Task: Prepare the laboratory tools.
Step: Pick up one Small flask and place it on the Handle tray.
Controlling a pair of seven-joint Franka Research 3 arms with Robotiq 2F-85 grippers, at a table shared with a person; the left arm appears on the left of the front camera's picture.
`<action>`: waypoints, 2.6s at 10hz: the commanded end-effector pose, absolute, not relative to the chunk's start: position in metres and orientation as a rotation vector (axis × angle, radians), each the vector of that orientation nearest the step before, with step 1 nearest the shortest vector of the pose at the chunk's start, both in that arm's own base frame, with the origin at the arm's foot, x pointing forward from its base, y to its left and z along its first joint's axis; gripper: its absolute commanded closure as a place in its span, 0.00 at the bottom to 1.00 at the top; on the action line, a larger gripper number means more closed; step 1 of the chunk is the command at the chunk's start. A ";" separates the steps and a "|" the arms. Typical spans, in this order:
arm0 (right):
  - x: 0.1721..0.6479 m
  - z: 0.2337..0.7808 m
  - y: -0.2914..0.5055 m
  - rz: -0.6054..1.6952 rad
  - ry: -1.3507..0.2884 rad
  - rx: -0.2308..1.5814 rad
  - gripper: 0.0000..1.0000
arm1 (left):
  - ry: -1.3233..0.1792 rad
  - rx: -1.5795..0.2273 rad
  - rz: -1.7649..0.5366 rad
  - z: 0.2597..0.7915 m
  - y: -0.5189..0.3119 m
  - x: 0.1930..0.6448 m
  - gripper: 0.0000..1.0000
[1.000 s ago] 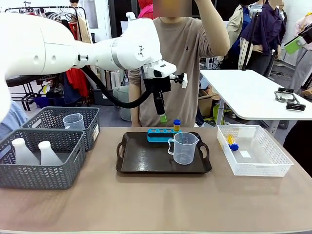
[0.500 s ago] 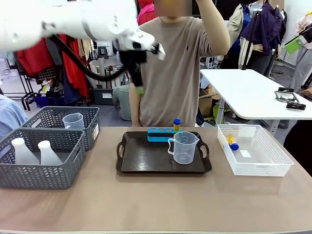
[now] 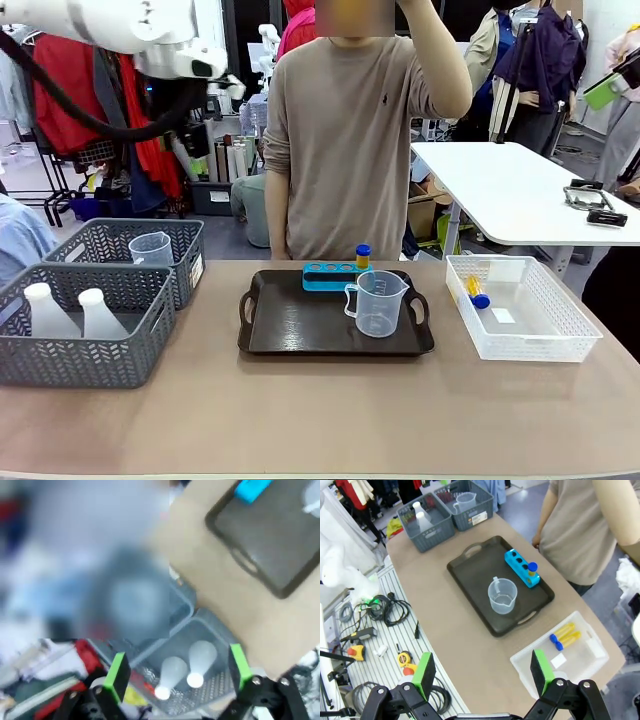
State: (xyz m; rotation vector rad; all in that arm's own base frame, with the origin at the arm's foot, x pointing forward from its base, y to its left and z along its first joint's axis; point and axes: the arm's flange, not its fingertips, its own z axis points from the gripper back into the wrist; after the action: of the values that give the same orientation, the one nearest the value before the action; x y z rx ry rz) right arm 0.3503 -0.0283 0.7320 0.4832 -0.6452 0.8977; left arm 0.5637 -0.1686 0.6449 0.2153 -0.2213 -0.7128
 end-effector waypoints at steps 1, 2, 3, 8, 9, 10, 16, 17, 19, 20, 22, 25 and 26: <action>0.350 0.736 -0.026 0.892 -0.659 0.515 0.00 | -0.194 0.219 -0.518 0.637 -0.159 0.530 0.00; 0.350 0.736 -0.026 0.892 -0.659 0.515 0.00 | -0.201 0.208 -0.459 0.634 -0.139 0.529 0.00; 0.350 0.736 -0.026 0.892 -0.659 0.515 0.00 | -0.210 0.168 -0.475 0.631 -0.138 0.527 0.00; 0.350 0.736 -0.026 0.892 -0.659 0.515 0.00 | -0.184 0.216 -0.516 0.642 -0.141 0.545 0.00; 0.350 0.736 -0.026 0.892 -0.659 0.515 0.00 | -0.181 0.203 -0.498 0.639 -0.144 0.543 0.00; 0.350 0.736 -0.026 0.892 -0.659 0.515 0.00 | -0.160 0.188 -0.404 0.625 -0.126 0.549 0.00; 0.350 0.736 -0.026 0.892 -0.659 0.515 0.00 | 0.055 0.120 -0.062 0.583 -0.048 0.472 0.00; 0.350 0.736 -0.026 0.892 -0.659 0.515 0.00 | 0.078 0.096 0.016 0.570 -0.045 0.457 0.00; 0.350 0.736 -0.026 0.892 -0.659 0.515 0.00 | 0.082 0.127 0.179 0.548 -0.022 0.437 0.00; 0.350 0.736 -0.026 0.892 -0.659 0.515 0.00 | 0.035 0.125 0.226 0.545 -0.003 0.434 0.00; 0.350 0.736 -0.026 0.892 -0.659 0.515 0.00 | 0.097 0.127 0.158 0.552 -0.018 0.439 0.00; 0.350 0.736 -0.026 0.892 -0.659 0.515 0.00 | 0.097 0.127 0.158 0.552 -0.018 0.439 0.00; 0.350 0.736 -0.026 0.892 -0.659 0.515 0.00 | 0.080 0.126 0.168 0.547 -0.013 0.437 0.00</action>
State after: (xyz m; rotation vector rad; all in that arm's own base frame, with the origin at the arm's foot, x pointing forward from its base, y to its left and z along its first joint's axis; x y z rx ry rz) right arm 0.3503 -0.0283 0.7320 0.4823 -0.6446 0.8972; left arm 0.4358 -0.0205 0.5474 0.1308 0.0902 0.1541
